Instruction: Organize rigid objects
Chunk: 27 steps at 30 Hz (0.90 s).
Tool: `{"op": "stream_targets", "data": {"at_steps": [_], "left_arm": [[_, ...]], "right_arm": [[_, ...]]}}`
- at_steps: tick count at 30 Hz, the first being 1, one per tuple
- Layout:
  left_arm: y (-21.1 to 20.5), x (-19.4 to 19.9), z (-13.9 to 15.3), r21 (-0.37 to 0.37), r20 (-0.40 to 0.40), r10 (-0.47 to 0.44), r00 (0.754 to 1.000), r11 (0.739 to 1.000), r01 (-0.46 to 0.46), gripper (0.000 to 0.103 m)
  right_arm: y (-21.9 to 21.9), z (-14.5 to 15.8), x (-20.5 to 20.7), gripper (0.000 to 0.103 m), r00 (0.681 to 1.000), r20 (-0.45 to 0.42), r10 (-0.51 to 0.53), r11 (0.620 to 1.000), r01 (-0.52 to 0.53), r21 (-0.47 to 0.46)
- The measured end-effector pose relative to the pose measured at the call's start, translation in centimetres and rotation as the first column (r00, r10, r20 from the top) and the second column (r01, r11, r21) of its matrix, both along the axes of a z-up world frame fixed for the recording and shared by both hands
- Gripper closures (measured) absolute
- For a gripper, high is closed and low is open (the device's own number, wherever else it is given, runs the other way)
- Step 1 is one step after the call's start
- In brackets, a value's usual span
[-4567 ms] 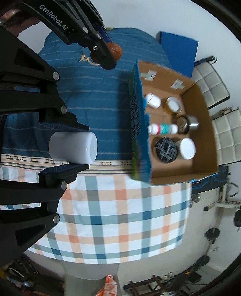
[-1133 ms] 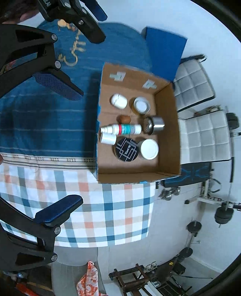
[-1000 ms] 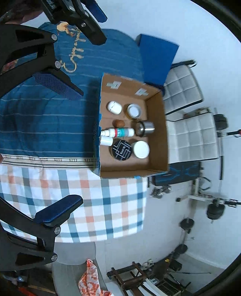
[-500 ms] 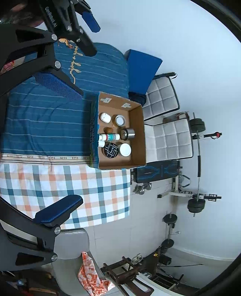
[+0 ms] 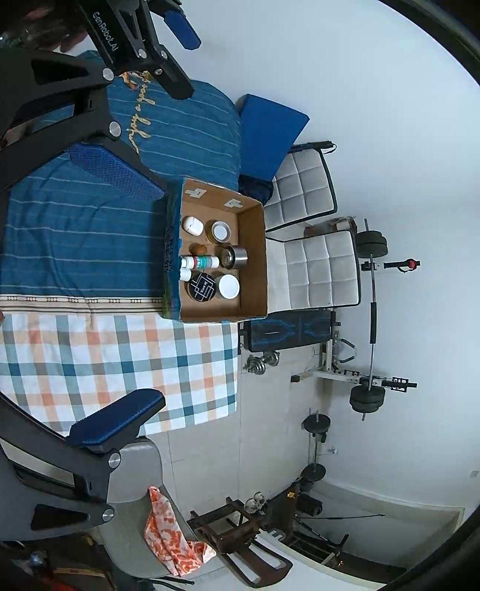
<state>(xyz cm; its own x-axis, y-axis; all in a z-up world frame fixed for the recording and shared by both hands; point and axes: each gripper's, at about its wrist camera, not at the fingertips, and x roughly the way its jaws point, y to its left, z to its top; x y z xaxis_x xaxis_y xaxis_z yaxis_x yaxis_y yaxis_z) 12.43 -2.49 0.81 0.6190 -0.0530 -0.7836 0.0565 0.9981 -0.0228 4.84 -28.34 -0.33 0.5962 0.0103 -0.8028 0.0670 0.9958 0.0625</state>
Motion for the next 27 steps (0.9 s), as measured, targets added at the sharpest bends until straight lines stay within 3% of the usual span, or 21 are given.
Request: {"op": "stream_targets", "data": {"at_steps": [14,27], "left_arm": [[0.13,-0.31,-0.03,0.018,0.023,0.025,0.999,1.000,-0.025,0.000],[-0.11,-0.19,-0.55,0.019,-0.007,0.033,0.999,0.999,-0.032,0.000]], "right_arm": [[-0.53,-0.76,0.40,0.000,1.000,-0.004,-0.018,1.000,0.018,-0.001],[-0.79,-0.80,0.52,0.000,1.000,-0.001,-0.031,1.000,0.031,0.000]]}}
